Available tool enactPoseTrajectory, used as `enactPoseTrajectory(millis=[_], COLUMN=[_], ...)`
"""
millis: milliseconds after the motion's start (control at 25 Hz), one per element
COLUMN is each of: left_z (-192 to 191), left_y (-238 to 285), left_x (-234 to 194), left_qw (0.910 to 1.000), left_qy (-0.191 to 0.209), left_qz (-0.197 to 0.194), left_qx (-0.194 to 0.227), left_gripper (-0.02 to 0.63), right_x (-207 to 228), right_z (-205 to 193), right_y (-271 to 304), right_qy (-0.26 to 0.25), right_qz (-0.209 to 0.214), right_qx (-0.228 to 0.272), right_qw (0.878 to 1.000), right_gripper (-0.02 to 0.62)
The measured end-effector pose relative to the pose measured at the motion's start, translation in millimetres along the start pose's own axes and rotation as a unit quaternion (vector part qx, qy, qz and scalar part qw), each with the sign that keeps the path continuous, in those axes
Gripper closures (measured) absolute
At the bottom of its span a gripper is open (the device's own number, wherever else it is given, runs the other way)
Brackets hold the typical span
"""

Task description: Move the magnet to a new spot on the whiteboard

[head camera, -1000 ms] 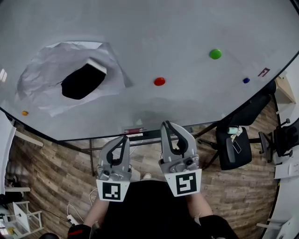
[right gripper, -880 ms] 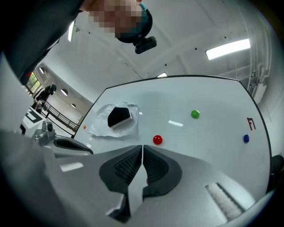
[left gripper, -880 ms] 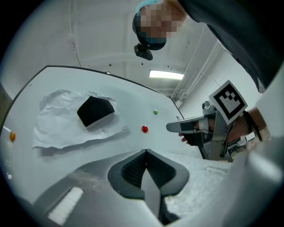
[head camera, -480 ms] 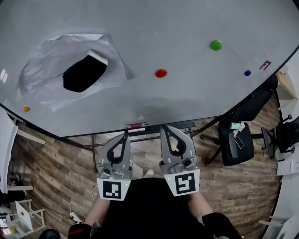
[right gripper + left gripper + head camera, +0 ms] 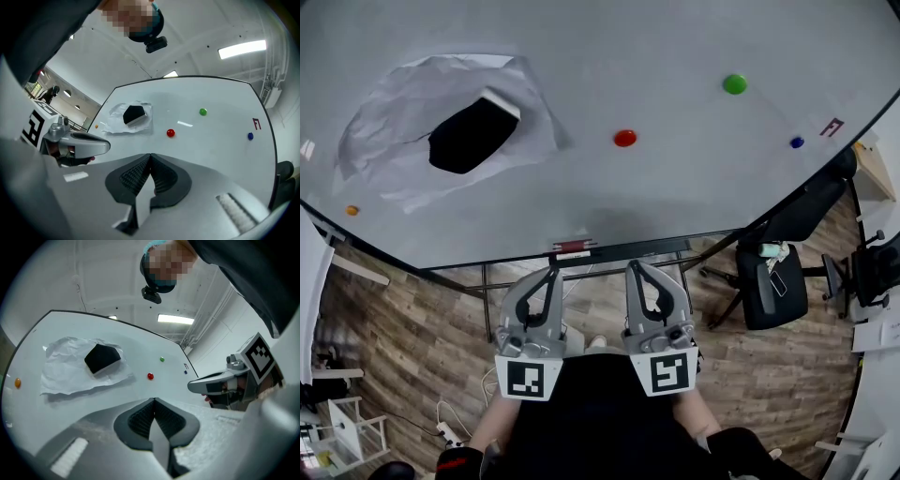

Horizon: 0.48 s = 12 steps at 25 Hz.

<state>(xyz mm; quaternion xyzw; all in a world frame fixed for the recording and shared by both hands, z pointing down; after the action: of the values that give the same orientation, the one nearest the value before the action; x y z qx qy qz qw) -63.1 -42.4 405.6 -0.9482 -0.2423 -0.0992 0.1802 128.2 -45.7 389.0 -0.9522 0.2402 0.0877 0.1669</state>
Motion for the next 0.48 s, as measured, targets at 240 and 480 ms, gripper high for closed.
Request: enactPoseTrajectory(millis=[240,480], left_z=[-0.5,-2.7], left_y=[-5.6,-10.4], left_x=[1.9,3.9], left_qw=[1.0,0.9998], left_qy=[-0.004,-0.011], left_qz=[0.005,0.013], left_qx=[0.001,-0.003], left_gripper=[0.604,0.604], right_x=[-9.3,-20.1], right_z=[-1.7,-3.0], right_y=[-6.4,-8.4], right_qy=[-0.017,-0.022], right_qz=[0.011,0.018], right_qx=[-0.001,-0.004], right_qw=[1.0,1.0], right_gripper=[0.594,0.594])
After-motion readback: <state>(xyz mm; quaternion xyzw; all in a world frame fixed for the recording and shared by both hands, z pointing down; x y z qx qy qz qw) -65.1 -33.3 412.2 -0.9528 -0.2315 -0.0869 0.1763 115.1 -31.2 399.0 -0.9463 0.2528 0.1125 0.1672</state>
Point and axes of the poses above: the fingertips, and each gripper's own axes: y forward along the fingers, x to its right, z out of its top, the point moved 9 cm from there along -y, backward along the fingers, and after that the axes turned 4 degrees about x, right-handed, at the moved point
